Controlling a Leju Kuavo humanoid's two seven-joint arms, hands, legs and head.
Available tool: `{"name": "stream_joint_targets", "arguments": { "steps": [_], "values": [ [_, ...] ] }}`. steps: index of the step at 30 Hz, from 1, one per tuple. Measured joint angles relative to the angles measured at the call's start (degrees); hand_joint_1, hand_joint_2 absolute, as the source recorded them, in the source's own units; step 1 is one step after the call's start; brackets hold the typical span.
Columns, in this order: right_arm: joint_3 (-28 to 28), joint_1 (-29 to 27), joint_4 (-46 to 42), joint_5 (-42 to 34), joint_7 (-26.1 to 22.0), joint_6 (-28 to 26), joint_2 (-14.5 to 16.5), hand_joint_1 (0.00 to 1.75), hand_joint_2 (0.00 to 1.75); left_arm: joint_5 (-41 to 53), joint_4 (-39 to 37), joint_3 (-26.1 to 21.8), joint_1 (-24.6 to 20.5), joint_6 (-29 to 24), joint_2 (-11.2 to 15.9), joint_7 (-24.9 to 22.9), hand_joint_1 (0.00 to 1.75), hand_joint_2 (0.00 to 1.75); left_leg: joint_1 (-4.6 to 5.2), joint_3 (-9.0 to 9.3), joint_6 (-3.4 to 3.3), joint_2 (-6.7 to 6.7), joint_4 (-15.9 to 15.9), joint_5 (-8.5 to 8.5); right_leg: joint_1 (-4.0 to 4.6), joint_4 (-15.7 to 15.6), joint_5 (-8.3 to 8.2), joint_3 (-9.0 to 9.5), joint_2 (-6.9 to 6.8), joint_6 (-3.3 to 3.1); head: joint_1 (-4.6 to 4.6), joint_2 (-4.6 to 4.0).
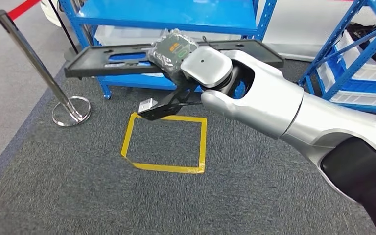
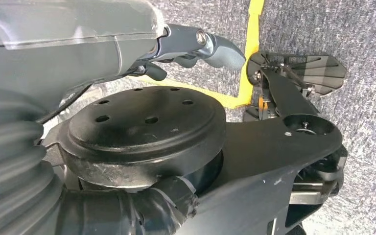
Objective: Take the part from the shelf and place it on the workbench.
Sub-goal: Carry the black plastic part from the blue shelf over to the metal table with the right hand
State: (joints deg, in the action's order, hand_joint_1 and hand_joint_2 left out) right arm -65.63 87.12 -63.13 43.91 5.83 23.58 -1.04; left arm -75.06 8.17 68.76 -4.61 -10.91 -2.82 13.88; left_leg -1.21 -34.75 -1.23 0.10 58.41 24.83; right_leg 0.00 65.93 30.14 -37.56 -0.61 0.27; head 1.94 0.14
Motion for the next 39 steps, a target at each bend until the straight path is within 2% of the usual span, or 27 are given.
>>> {"name": "stream_joint_targets", "arguments": {
  "steps": [2,3,4,5,7,8,10,12,14,16,17,18,19,20,21,23,25,27,29,31,32,33,34,35,36,37,39],
  "values": [
    [-0.07,-0.19,0.01,0.08,-0.09,0.03,-0.08,1.75,1.75,-0.01,0.00,0.01,0.01,0.01,0.00,0.00,0.00,1.75,-0.03,-0.05,-0.10,-0.71,0.00,-0.01,-0.31,7.27,2.98,-3.41,0.32,0.41,-0.01,-0.01],
    [-0.12,-0.29,0.01,0.12,-0.15,0.05,-0.08,1.75,1.75,-0.02,0.00,0.02,0.02,0.01,0.00,0.00,0.00,1.75,-0.05,-0.05,-0.10,-1.14,0.02,0.00,-0.47,9.21,3.19,-4.42,0.35,0.53,-0.01,-0.01],
    [-0.16,-0.35,0.01,0.17,-0.23,0.06,-0.09,1.75,1.75,-0.04,0.00,0.02,0.02,0.02,0.00,0.00,0.00,1.75,-0.06,-0.02,-0.09,-1.62,0.04,0.00,-0.61,9.04,2.32,-4.46,0.39,0.56,-0.01,-0.01],
    [-0.18,-0.36,0.00,0.26,-0.30,0.07,-0.09,1.75,1.75,-0.06,0.00,0.02,0.00,0.02,-0.01,0.00,0.00,1.75,-0.08,0.06,-0.06,-2.15,0.07,0.03,-0.70,6.59,0.44,-3.40,0.56,0.48,-0.01,-0.01],
    [-0.19,-0.33,0.01,0.46,-0.42,0.07,-0.15,1.75,1.75,-0.10,0.00,0.02,-0.05,0.02,-0.10,0.00,0.00,1.75,-0.17,0.04,0.16,-3.13,0.13,0.07,-0.84,-1.03,-3.55,0.08,2.43,0.01,0.03,-0.01],
    [-0.19,-0.31,0.02,0.54,-0.46,0.07,-0.21,1.75,1.75,-0.14,0.00,0.02,-0.11,0.02,-0.16,-0.01,0.00,1.75,-0.25,-0.15,0.42,-3.58,0.18,0.03,-0.79,-4.10,-4.70,1.42,3.41,-0.24,0.02,-0.01],
    [-0.19,-0.33,0.02,0.60,-0.52,0.09,-0.29,1.75,1.75,-0.20,0.00,0.03,-0.20,0.02,-0.27,-0.02,0.00,1.75,-0.59,-0.72,1.16,-4.37,0.16,-0.22,-0.54,-6.15,-4.84,2.14,4.31,-0.56,0.05,0.00],
    [-0.19,-0.34,-0.01,0.63,-0.55,0.10,-0.23,1.75,1.75,-0.20,0.00,0.05,-0.21,0.02,-0.30,-0.01,0.00,1.75,-0.83,-0.95,1.92,-4.91,-0.02,-0.37,-0.48,-7.02,-4.95,2.42,3.17,-0.93,0.04,0.01],
    [-0.19,-0.23,-0.03,0.69,-0.54,0.10,-0.13,1.75,1.75,-0.15,0.00,0.08,-0.22,0.01,-0.28,0.00,0.00,1.75,-0.61,-1.88,2.33,-3.43,2.03,1.03,-0.75,-7.98,-5.22,3.08,1.92,-1.64,0.17,0.01],
    [-0.19,-0.18,-0.03,0.74,-0.56,0.17,-0.06,1.75,1.75,-0.10,0.00,0.13,-0.27,0.02,-0.22,0.02,0.00,1.75,-0.50,-4.87,2.47,-1.34,8.41,4.22,-0.67,-8.31,-5.23,3.42,0.75,-2.20,0.31,0.00],
    [-0.20,-0.25,-0.03,0.78,-0.58,0.22,-0.04,1.75,1.75,-0.10,0.00,0.18,-0.32,0.02,-0.21,0.04,0.00,1.75,-0.53,-6.64,2.57,-0.90,12.04,5.58,-0.53,-8.24,-5.14,3.44,0.14,-2.34,0.31,0.00],
    [-0.20,-0.35,-0.03,0.82,-0.63,0.29,-0.03,1.75,1.75,-0.07,0.00,0.26,-0.37,0.02,-0.20,0.05,0.00,1.75,-0.52,-7.88,2.66,-0.68,14.54,6.17,-0.40,-8.14,-5.03,3.45,-0.46,-2.39,0.31,0.00],
    [-0.21,-0.44,-0.03,0.86,-0.67,0.36,0.00,1.75,1.75,-0.04,0.00,0.35,-0.42,0.02,-0.19,0.07,0.00,1.75,-0.52,-8.15,2.70,-0.52,15.04,5.72,-0.31,-7.98,-4.87,3.46,-1.04,-2.41,0.31,0.00],
    [-0.21,-0.48,-0.03,0.91,-0.70,0.39,0.05,1.75,1.75,-0.02,0.00,0.44,-0.45,0.02,-0.18,0.07,0.00,1.75,-0.52,-7.21,2.68,-0.29,13.24,4.23,-0.25,-7.76,-4.65,3.50,-1.57,-2.37,0.31,-0.01],
    [-0.21,-0.47,-0.03,0.96,-0.73,0.43,0.11,1.75,1.75,0.02,0.00,0.52,-0.42,0.01,-0.16,0.06,0.00,1.75,-0.51,-5.34,2.60,0.31,9.52,2.24,-0.22,-7.46,-4.35,3.56,-2.06,-2.25,0.31,-0.01],
    [-0.20,-0.43,-0.01,1.13,-0.74,0.47,0.16,1.75,1.75,0.05,0.00,0.65,-0.36,0.01,-0.13,0.02,0.00,1.75,-0.02,-1.84,2.25,2.18,2.87,0.02,0.08,-6.82,-3.78,3.51,-2.85,-1.86,0.31,0.00],
    [-0.20,-0.45,0.02,1.33,-0.78,0.51,0.14,1.75,1.75,0.08,0.00,0.82,-0.26,0.00,-0.12,-0.02,0.00,1.75,0.50,-1.04,1.76,2.87,0.91,0.04,0.44,-6.48,-3.52,3.36,-3.65,-1.43,0.28,0.01],
    [-0.20,-0.47,0.03,1.45,-0.84,0.51,0.17,1.75,1.75,0.09,0.00,0.93,-0.15,0.01,-0.12,-0.02,0.00,1.75,0.42,-1.23,1.12,1.80,0.60,-0.23,0.47,-6.43,-3.30,3.39,-4.53,-1.02,0.26,0.01],
    [-0.19,-0.44,0.05,1.55,-0.87,0.50,0.14,1.75,1.75,0.16,0.00,0.97,-0.14,0.03,-0.14,-0.01,0.00,1.75,0.18,-1.06,0.42,0.82,0.08,-0.62,0.19,-4.66,-1.71,2.78,-3.23,-0.51,0.23,0.00],
    [-0.19,-0.49,0.10,1.67,-0.87,0.51,-0.04,1.75,1.75,0.24,0.00,1.05,-0.17,0.08,-0.15,0.00,0.00,1.75,0.07,-0.97,0.03,-0.08,-0.22,-0.85,-0.15,1.40,1.71,0.07,-0.69,-0.14,0.22,0.01],
    [-0.19,-0.59,0.13,1.73,-0.89,0.52,-0.13,1.75,1.75,0.27,0.00,1.13,-0.19,0.11,-0.15,0.01,0.00,1.75,0.06,-1.00,-0.03,-0.59,-0.19,-0.87,-0.21,5.26,3.30,-1.80,-0.02,-0.04,0.22,0.01],
    [-0.19,-0.73,0.16,1.79,-0.91,0.54,-0.17,1.75,1.75,0.30,0.00,1.23,-0.20,0.13,-0.15,0.01,0.00,1.75,0.06,-0.99,-0.04,-1.17,-0.16,-0.87,-0.26,8.17,4.04,-3.29,0.24,0.03,0.23,0.02],
    [-0.19,-0.85,0.17,1.86,-0.95,0.56,-0.17,1.75,1.75,0.33,0.00,1.33,-0.22,0.15,-0.15,0.02,0.00,1.75,0.06,-0.97,-0.04,-1.81,-0.11,-0.85,-0.30,9.31,3.71,-4.02,0.33,0.04,0.23,0.02],
    [-0.19,-0.91,0.18,1.97,-0.98,0.58,-0.17,1.75,1.75,0.37,0.00,1.40,-0.25,0.17,-0.16,0.04,0.00,1.75,0.06,-0.89,-0.01,-2.50,-0.06,-0.82,-0.33,8.27,2.26,-3.74,0.43,-0.05,0.22,0.01],
    [-0.19,-0.92,0.19,2.10,-1.01,0.61,-0.16,1.75,1.75,0.39,0.00,1.44,-0.29,0.20,-0.17,0.06,0.00,1.75,0.06,-0.78,0.05,-3.21,-0.03,-0.78,-0.34,5.14,-0.05,-2.50,0.85,-0.24,0.22,0.01],
    [-0.19,-0.90,0.19,2.24,-1.03,0.63,-0.16,1.75,1.75,0.41,0.00,1.46,-0.32,0.24,-0.23,0.09,0.00,1.75,-0.01,-0.73,0.13,-3.89,-0.02,-0.72,-0.39,1.23,-2.27,-0.88,1.93,-0.54,0.22,0.00],
    [-0.20,-0.82,0.23,2.50,-1.05,0.68,-0.19,1.75,1.75,0.42,-0.01,1.50,-0.46,0.34,-0.37,0.15,0.00,1.75,-0.15,-0.97,0.58,-5.05,0.09,-0.74,-0.41,-4.65,-4.95,1.48,4.25,-1.00,0.26,-0.01]
  ]
}}
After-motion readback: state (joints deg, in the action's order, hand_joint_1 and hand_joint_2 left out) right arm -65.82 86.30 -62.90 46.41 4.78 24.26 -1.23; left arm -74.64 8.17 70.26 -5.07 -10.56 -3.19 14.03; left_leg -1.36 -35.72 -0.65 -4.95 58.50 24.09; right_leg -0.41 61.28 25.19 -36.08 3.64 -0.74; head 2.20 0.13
